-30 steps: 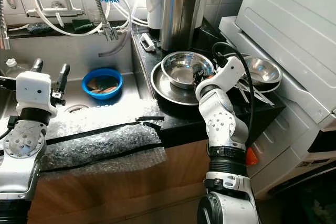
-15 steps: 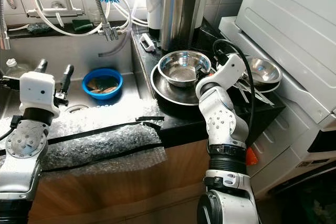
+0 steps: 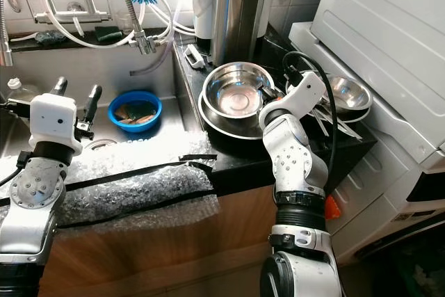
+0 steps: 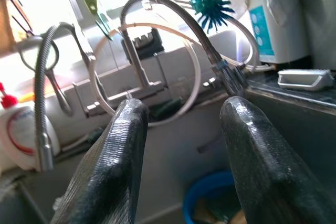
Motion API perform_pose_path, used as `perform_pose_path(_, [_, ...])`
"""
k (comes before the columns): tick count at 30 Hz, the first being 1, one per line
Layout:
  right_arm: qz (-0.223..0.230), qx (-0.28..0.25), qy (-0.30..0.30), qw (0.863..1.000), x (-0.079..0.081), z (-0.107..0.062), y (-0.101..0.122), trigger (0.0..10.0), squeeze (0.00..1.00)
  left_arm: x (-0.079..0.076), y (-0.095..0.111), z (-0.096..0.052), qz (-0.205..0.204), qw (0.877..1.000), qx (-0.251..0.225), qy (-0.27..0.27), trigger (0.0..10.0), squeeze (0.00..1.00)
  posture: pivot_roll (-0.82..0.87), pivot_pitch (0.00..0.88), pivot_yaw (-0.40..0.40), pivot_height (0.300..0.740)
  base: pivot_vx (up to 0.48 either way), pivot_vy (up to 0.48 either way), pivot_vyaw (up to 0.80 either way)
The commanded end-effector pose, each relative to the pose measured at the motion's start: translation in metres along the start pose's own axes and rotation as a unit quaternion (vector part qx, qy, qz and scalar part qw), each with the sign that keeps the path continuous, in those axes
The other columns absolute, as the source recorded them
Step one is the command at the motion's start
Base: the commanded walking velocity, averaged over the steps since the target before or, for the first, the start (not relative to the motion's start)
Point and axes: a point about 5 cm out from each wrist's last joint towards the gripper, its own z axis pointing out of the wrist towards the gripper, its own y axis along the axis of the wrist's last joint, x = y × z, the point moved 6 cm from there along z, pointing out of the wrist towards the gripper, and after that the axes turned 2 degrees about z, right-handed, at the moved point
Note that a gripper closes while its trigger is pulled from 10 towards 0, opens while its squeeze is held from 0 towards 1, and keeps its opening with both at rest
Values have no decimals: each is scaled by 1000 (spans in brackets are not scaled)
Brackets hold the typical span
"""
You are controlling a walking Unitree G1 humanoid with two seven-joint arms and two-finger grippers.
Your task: Kitchen organization
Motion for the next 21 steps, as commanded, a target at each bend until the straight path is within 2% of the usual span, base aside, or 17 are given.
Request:
perform_pose_path(1, [12,-16,-11,1000,-7,-1,2,0,0,4,15,5,13,1000,-22,10,10000,0,-50,0,-72,727,0,0,0])
perform_pose_path(6, [24,-96,19,995,2,-7,33,0,0,10,29,11,10,999,-42,21,10000,0,-47,0,-72,727,0,0,0])
perform_pose_path(9, [6,-119,33,992,8,-10,42,0,0,13,33,13,4,998,-47,29,10000,0,-48,0,-71,727,0,0,0])
perform_pose_path(10, [3,-131,42,991,12,-12,45,2431,0,15,36,15,1,998,-50,32,10000,0,-46,0,-71,727,0,0,0])
perform_pose_path(11, [4,-138,48,989,14,-13,48,8078,0,15,37,16,-1,998,-52,33,10000,0,-46,0,-70,727,0,0,0])
perform_pose_path(12, [5,-160,67,985,20,-16,54,10000,0,16,41,17,-15,998,-55,35,10000,0,-46,0,-70,727,0,0,0])
perform_pose_path(13, [4,-165,74,984,22,-17,55,10000,0,16,42,18,-21,998,-55,35,10000,0,-44,0,-69,727,0,0,0])
perform_pose_path(14, [-30,-173,104,979,31,-20,54,10000,0,13,42,19,-46,997,-52,27,10000,0,-45,0,-69,727,0,0,0])
perform_pose_path(15, [-30,-173,104,979,31,-20,54,10000,0,13,42,19,-46,997,-52,27,10000,0,-45,0,-69,727,0,0,0])
perform_pose_path(16, [-79,-178,122,973,36,-22,48,10000,0,8,40,19,-66,997,-47,16,10000,0,-41,0,-69,727,0,0,0])
perform_pose_path(17, [-105,-180,128,970,38,-23,44,10000,0,5,39,19,-74,996,-45,10,10000,0,-41,0,-69,727,0,0,0])
perform_pose_path(18, [-134,-169,151,965,42,-28,29,10000,0,-4,37,17,-118,992,-35,-4,10000,0,-34,0,-72,727,0,0,0])
perform_pose_path(19, [-136,-165,159,964,43,-30,23,10000,0,-8,38,17,-144,989,-32,-8,10000,0,-34,0,-72,727,0,0,0])
perform_pose_path(21, [-138,-163,167,963,43,-33,18,10000,0,-11,39,17,-169,985,-29,-12,10000,0,-34,0,-72,727,0,0,0])
